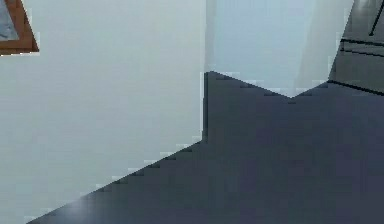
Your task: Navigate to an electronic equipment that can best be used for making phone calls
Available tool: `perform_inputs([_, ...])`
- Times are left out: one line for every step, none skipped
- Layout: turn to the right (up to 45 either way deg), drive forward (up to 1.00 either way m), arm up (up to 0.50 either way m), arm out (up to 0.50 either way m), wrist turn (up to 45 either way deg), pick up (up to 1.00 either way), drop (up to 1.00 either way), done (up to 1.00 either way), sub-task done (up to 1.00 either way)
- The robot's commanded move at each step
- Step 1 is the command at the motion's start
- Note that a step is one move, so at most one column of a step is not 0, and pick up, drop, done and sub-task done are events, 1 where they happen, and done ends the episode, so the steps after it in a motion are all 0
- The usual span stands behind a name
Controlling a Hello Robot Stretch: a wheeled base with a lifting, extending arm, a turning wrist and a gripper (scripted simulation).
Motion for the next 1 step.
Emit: perform_inputs([-9.0, 0.0, 0.0, 0.0, 0.0, 0.0, 0.0, 0.0, 0.0])
